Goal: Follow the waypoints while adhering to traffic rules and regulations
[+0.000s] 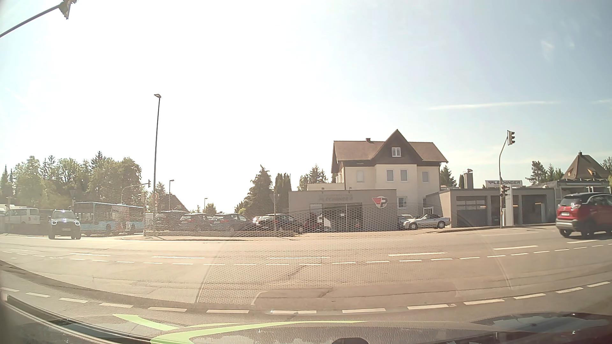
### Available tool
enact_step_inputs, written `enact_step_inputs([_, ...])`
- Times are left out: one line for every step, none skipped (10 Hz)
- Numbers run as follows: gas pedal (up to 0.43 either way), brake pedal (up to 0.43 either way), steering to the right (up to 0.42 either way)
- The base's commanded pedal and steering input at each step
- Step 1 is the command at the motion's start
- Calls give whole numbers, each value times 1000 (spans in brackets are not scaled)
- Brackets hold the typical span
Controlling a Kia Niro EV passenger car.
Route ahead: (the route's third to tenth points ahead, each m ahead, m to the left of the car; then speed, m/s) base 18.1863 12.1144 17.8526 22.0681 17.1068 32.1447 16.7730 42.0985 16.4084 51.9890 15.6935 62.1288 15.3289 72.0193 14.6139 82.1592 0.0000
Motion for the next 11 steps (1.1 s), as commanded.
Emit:
enact_step_inputs([0, 354, -2])
enact_step_inputs([0, 354, -2])
enact_step_inputs([0, 354, -2])
enact_step_inputs([0, 354, -2])
enact_step_inputs([0, 354, -2])
enact_step_inputs([0, 354, -2])
enact_step_inputs([0, 354, -2])
enact_step_inputs([0, 354, -2])
enact_step_inputs([0, 354, -2])
enact_step_inputs([0, 354, -2])
enact_step_inputs([0, 354, -2])
